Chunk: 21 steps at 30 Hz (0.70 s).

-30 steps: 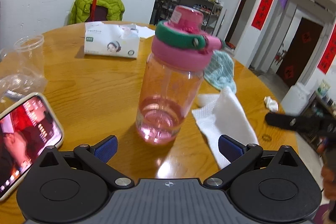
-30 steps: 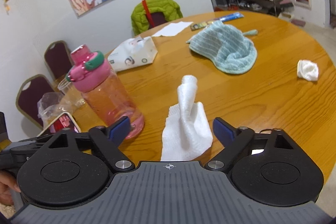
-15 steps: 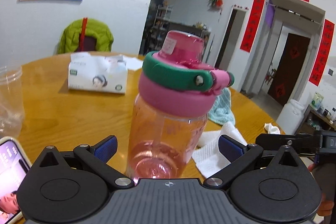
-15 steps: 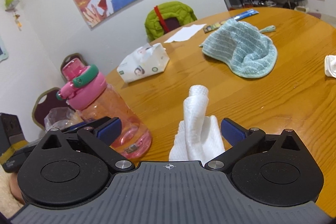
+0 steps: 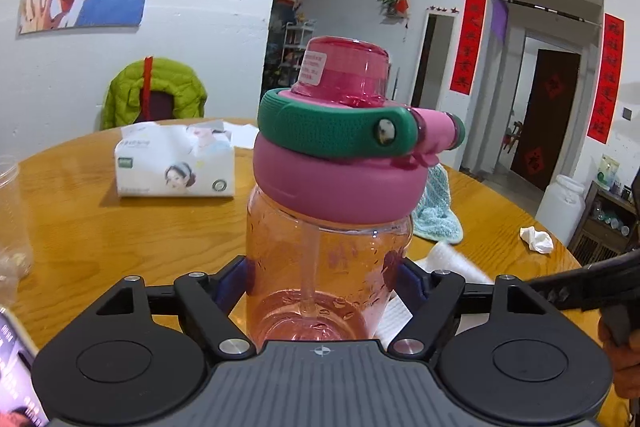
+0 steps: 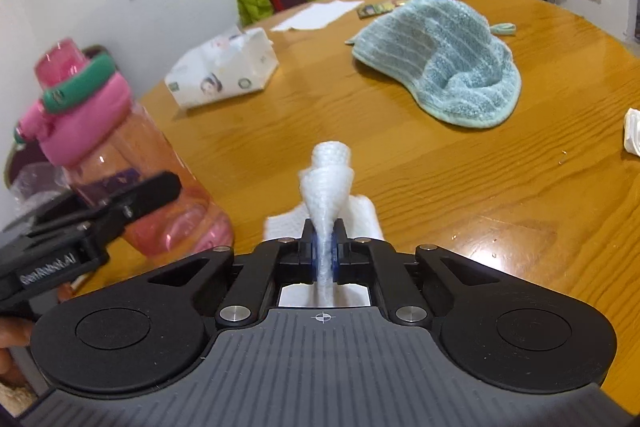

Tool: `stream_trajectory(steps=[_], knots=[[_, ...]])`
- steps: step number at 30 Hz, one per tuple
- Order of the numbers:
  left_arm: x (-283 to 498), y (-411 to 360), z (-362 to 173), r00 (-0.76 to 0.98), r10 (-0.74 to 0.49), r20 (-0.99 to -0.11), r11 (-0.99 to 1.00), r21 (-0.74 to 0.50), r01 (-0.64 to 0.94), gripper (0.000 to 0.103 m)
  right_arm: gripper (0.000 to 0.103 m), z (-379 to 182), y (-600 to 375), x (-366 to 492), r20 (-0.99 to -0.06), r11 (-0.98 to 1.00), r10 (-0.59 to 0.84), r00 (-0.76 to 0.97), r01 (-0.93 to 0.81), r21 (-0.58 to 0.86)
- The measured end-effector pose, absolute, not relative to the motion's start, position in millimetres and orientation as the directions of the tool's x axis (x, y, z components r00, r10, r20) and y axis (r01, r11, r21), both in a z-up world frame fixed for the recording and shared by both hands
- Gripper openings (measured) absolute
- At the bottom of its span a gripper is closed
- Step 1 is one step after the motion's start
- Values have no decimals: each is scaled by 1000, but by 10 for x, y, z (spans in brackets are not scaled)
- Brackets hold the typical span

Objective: Clean container
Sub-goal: 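Grasp the pink bottle with the left gripper while the right gripper grasps the white paper towel, then lift the bottle with the left gripper while the right gripper raises the paper towel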

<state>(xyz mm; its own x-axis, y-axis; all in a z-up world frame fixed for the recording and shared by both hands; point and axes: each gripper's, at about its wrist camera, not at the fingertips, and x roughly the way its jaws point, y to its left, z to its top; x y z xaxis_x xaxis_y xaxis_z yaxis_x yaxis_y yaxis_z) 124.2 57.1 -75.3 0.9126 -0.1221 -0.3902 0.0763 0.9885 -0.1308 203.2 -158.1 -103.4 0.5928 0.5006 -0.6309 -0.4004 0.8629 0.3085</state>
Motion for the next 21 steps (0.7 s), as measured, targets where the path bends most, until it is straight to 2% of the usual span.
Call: stream_trajectory(steps=[2, 8, 15, 21], knots=[[1367, 561, -758, 915, -121, -386, 989, -124, 78, 73, 5, -1029, -1540, 2118, -618, 862, 506, 602, -389, 326], [1630, 506, -783, 927, -97, -363, 991, -119, 57, 73, 5, -1045, -1553, 2415, -457, 773, 603, 655, -337, 537], [1542, 585, -835, 939, -143, -313, 985, -136, 104, 74, 5, -1162, -1638, 2540, -257, 564, 748, 612, -381, 733], [1538, 593, -852, 941, -151, -302, 983, -148, 110, 74, 6, -1262, -1712, 2647, -60, 344, 820, 569, -407, 846]])
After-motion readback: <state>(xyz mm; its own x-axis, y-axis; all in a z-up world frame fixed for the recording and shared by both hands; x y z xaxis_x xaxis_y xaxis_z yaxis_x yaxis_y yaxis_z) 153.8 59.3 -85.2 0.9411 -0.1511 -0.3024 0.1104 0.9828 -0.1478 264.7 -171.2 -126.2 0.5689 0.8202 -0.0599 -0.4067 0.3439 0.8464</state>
